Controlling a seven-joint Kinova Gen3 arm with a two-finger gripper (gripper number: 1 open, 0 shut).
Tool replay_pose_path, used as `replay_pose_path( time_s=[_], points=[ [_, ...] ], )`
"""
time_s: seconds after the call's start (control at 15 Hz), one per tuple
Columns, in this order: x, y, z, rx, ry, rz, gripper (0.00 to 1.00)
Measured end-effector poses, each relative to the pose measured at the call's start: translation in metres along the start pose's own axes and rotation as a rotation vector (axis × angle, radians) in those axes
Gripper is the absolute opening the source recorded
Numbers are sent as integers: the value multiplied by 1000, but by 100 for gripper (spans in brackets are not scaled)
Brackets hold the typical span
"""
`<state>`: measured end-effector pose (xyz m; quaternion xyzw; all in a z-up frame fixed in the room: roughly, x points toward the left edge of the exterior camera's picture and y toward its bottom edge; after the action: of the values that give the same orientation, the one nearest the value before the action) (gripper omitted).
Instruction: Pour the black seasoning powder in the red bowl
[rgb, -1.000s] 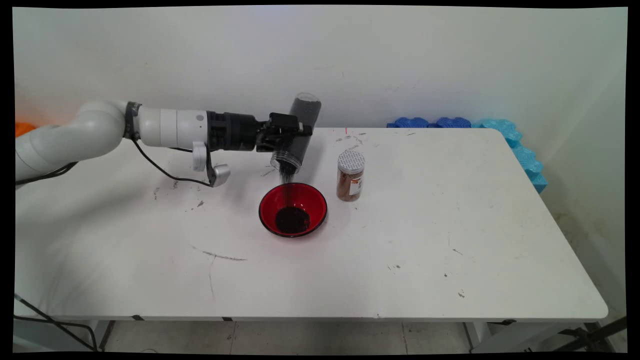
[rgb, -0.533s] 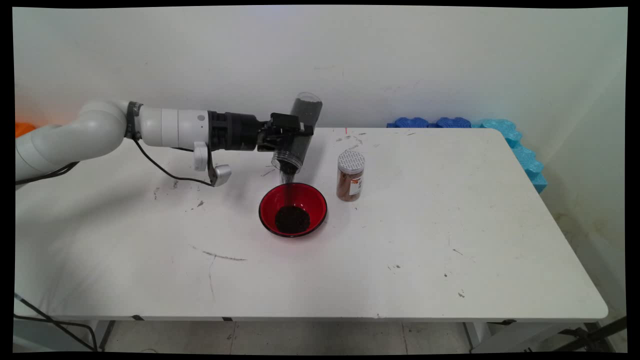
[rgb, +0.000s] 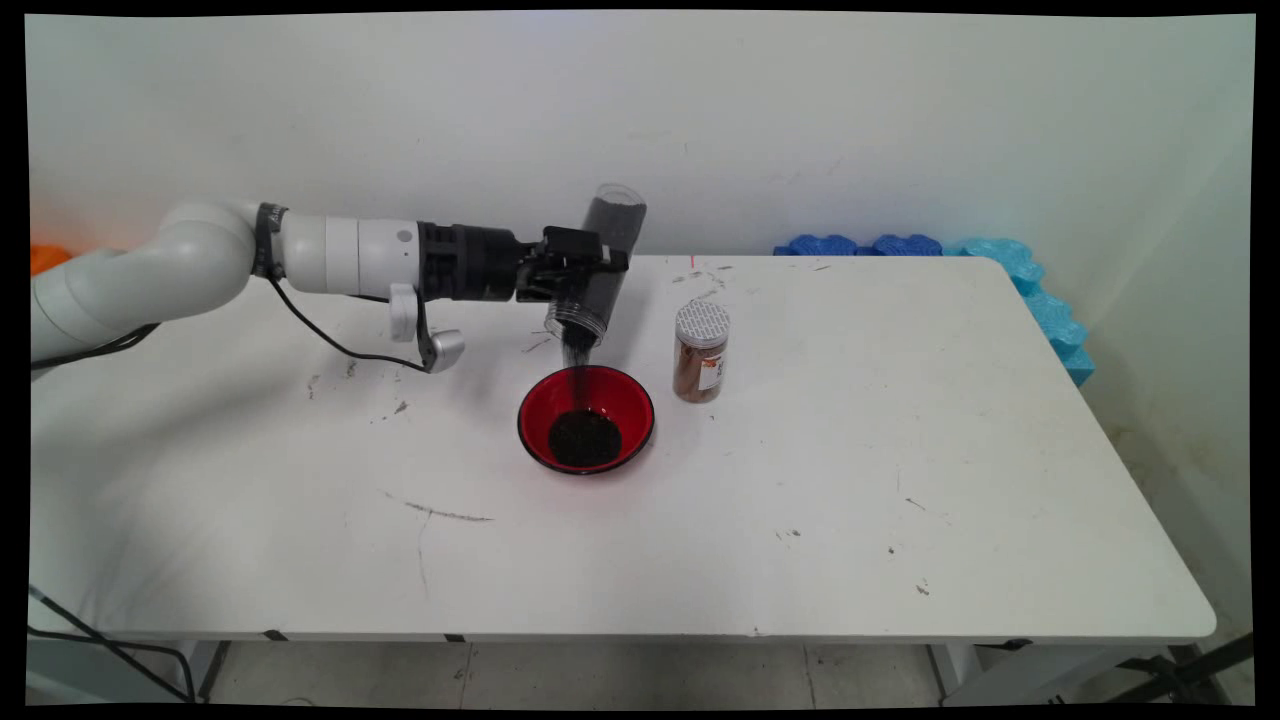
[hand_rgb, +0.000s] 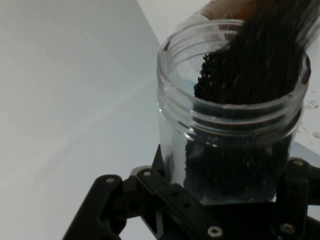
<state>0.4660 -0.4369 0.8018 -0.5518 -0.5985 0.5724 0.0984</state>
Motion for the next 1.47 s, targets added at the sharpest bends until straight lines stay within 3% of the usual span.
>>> replay_pose_path(
  time_s=[0.8, 1.47],
  points=[
    [2, 0, 1, -2, 2, -24, 0],
    [2, 1, 2, -5, 3, -214, 0]
  ],
)
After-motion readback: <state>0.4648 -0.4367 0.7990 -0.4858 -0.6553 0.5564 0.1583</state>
